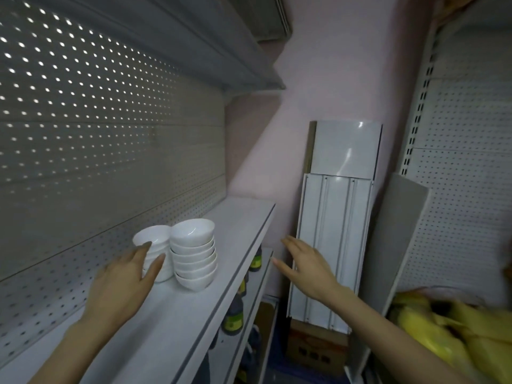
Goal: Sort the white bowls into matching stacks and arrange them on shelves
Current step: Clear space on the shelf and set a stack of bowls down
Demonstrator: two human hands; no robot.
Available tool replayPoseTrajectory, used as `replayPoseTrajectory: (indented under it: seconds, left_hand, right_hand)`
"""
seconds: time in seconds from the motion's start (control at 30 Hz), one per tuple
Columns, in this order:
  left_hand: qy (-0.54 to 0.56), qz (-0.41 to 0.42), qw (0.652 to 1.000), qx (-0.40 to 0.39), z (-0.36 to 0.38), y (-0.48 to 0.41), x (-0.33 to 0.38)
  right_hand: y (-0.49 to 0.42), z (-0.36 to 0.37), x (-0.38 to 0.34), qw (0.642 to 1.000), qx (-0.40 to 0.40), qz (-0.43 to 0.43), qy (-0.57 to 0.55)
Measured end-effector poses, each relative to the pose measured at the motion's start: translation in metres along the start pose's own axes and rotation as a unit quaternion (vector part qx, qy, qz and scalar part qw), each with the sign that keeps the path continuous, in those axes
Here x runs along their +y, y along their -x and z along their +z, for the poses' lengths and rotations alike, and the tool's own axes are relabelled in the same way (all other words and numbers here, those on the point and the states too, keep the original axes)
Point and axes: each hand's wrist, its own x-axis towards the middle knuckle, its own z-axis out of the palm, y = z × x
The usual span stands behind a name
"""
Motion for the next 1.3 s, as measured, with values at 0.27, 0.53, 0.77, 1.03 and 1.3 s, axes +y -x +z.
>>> replayPoseTrajectory:
  seconds: [0.27, 0.53, 0.77, 1.03, 1.3]
  left_hand:
    - [-0.010, -0.030, 0.999, 0.020, 0.058, -0.052, 0.031]
    - [0.035, -0.103, 0.992, 0.072, 0.106, -0.099, 0.074]
    - [0.043, -0.191, 0.976, 0.093, 0.118, -0.090, 0.078]
    - [0.139, -0.214, 0.966, 0.043, 0.132, -0.082, 0.050]
    - [0.356, -0.127, 0.925, 0.033, 0.164, -0.104, 0.033]
  right_hand:
    - [-0.079, 0.023, 0.049, 0.998, -0.012, -0.046, -0.039]
    - [-0.165, 0.044, 0.105, 0.982, -0.080, -0.123, -0.115]
    - [-0.221, 0.074, 0.082, 0.951, -0.152, -0.187, -0.193]
    - [-0.239, 0.122, 0.011, 0.881, -0.271, -0.212, -0.326]
    - [-0.247, 0.162, -0.013, 0.808, -0.364, -0.233, -0.401]
